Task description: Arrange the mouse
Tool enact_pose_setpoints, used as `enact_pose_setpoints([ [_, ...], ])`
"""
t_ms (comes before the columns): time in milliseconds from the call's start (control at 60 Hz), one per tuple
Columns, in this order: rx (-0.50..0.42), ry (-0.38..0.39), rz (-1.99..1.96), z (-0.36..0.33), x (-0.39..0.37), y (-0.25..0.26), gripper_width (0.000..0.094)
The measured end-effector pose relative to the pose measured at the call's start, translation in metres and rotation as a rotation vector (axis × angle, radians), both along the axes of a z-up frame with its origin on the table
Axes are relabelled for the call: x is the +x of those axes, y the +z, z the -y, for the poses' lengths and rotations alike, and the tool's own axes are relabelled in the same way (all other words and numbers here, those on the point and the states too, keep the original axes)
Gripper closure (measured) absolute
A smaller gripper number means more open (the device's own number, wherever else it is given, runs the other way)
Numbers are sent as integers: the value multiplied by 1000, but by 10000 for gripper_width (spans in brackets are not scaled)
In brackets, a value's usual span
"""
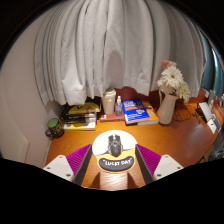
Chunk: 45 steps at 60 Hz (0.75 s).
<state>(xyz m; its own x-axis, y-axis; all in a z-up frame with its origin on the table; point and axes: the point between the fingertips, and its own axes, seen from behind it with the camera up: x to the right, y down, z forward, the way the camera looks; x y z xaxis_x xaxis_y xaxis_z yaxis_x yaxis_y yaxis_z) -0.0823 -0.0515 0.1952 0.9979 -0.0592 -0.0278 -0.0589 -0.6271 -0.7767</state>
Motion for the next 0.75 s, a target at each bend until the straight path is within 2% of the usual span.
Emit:
enact_pose_setpoints([
  [150,44,-15,-9,56,-11,34,75],
  [333,40,4,16,110,-28,41,77],
  [483,46,44,22,133,-46,47,75],
  [750,60,65,32,153,-60,58,73],
])
